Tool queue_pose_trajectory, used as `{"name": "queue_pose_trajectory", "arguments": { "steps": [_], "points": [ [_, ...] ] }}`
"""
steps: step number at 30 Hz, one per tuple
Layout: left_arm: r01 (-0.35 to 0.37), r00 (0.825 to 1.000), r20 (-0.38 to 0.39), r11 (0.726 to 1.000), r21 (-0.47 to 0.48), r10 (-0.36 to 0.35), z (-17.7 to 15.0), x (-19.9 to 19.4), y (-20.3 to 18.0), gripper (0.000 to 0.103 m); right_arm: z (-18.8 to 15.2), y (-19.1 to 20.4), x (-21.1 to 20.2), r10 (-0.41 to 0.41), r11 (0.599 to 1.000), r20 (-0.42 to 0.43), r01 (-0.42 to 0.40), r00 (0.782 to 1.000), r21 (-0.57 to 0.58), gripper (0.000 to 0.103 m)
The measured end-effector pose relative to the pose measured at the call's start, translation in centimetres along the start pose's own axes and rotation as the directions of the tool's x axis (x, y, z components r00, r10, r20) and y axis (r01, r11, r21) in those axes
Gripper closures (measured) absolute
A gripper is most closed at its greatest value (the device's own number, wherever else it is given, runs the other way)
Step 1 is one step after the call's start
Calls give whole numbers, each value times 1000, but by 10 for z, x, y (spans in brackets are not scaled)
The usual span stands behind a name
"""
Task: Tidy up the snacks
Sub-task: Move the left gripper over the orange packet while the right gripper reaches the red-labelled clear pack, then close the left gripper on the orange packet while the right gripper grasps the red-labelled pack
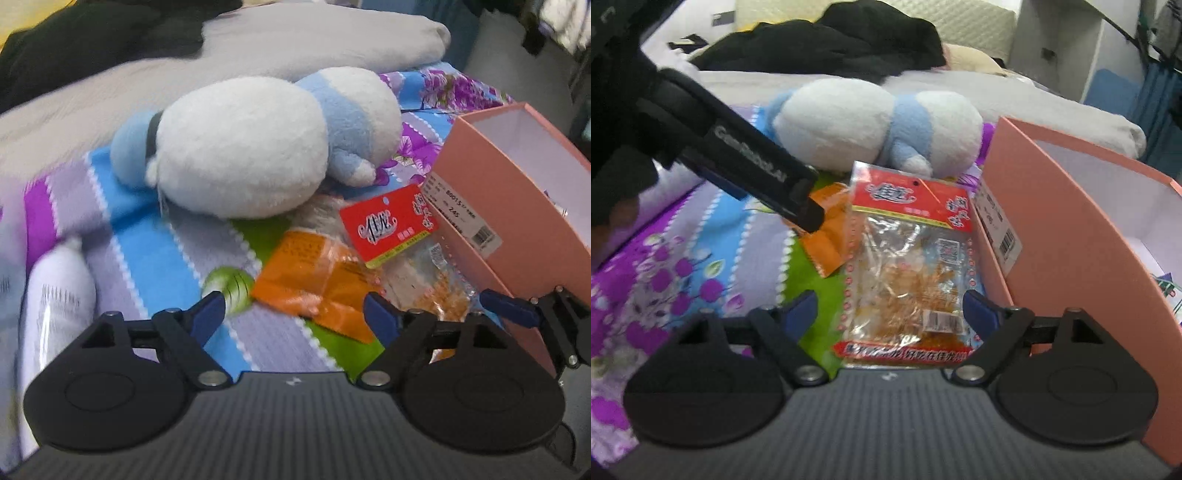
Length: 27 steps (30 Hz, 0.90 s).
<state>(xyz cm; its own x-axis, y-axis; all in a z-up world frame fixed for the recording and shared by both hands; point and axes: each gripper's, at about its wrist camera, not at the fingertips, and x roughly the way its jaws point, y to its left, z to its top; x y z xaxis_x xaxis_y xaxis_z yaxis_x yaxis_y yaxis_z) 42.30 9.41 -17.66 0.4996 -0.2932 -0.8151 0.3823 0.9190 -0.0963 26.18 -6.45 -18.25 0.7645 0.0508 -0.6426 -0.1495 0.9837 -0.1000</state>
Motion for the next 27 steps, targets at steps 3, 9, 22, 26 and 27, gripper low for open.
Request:
{"name": "queue_pose_trajectory", "arguments": {
  "steps": [3,9,22,26,27],
  "points": [
    [20,1000,-7,998,52,-20,7,9,-1,14,1,0,12,-3,1000,-27,3,1000,-1,16],
    [75,997,-17,985,153,-74,15,24,-9,14,2,-4,24,13,1000,-69,-12,998,7,15],
    [183,983,0,979,85,-184,28,22,8,13,16,-37,28,75,984,-115,-55,991,172,64],
    [186,983,-5,978,93,-186,27,23,5,12,18,-49,22,109,968,-104,-82,989,237,66],
    [182,983,-10,978,106,-182,26,24,2,12,18,-48,20,111,967,-100,-83,989,242,66]
  ]
}}
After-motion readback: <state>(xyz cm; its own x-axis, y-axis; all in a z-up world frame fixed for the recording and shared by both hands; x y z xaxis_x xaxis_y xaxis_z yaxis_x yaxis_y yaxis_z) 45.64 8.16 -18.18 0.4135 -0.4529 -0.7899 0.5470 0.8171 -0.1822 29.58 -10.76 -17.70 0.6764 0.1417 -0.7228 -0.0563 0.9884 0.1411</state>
